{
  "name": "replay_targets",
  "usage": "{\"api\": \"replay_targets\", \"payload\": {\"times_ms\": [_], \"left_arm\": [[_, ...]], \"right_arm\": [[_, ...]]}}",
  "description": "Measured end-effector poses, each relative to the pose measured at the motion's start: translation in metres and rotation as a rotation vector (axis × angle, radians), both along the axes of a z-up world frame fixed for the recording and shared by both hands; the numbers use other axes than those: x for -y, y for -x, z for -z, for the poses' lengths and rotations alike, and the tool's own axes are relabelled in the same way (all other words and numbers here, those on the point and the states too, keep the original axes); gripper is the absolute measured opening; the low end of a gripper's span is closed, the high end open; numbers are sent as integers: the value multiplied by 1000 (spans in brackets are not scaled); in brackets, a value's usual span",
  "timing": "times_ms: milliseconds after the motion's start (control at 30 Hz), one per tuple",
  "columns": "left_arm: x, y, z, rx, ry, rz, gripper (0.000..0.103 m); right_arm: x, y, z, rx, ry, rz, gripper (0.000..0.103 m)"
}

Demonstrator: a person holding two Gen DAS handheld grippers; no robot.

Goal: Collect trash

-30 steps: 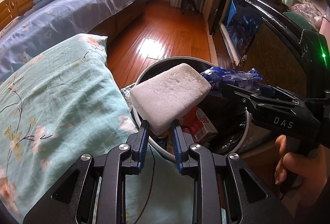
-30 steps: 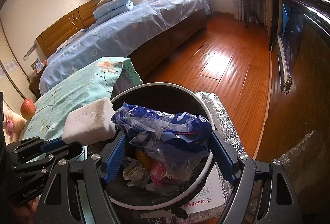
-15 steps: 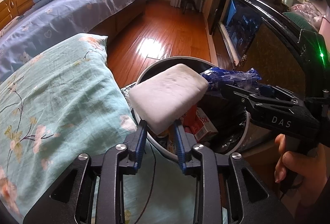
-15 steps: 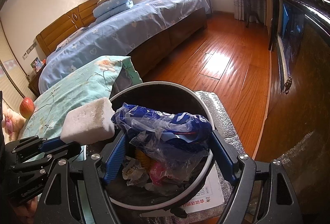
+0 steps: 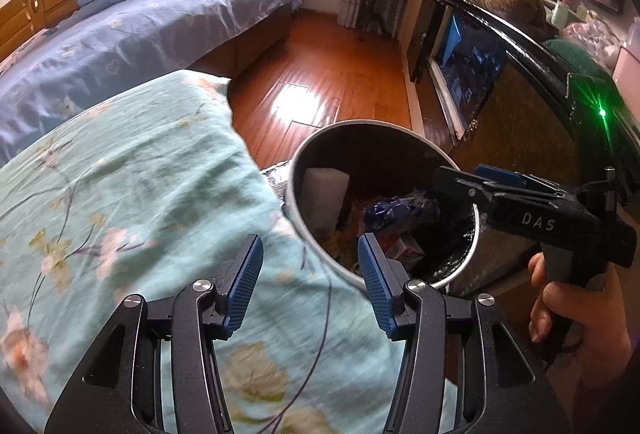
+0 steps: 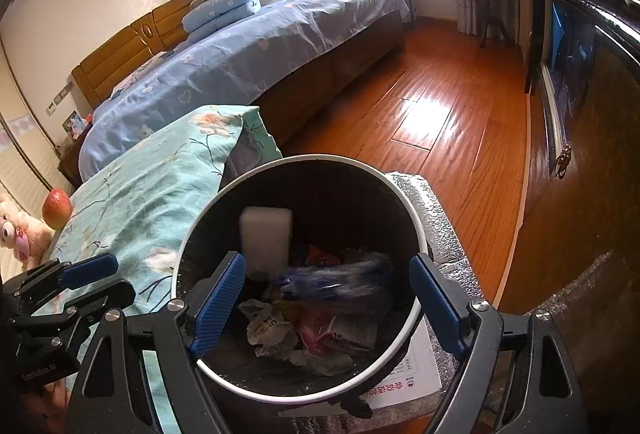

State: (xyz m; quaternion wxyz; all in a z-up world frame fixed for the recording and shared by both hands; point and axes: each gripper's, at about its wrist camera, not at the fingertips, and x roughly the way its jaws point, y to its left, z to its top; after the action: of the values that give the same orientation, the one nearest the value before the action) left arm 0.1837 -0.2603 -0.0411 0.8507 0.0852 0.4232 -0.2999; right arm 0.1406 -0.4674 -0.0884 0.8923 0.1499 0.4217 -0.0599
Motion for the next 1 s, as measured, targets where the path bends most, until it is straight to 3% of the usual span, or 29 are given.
{"api": "replay_targets", "payload": {"times_ms": [233, 500, 967, 1000], "left_arm": [[-51, 22, -11, 16, 83, -98, 54], [-120, 65, -32, 104, 179, -225, 63], [-185, 134, -55, 281, 222, -360, 75], [-188, 141, -59, 315, 219, -376, 81]], "right_arm": [[-25, 19, -16, 53, -42, -5, 88], [-80, 59, -42, 168, -30, -38, 97], [-142, 109, -74, 315, 54, -81, 99], [-145, 112, -77, 327, 64, -84, 101]]}}
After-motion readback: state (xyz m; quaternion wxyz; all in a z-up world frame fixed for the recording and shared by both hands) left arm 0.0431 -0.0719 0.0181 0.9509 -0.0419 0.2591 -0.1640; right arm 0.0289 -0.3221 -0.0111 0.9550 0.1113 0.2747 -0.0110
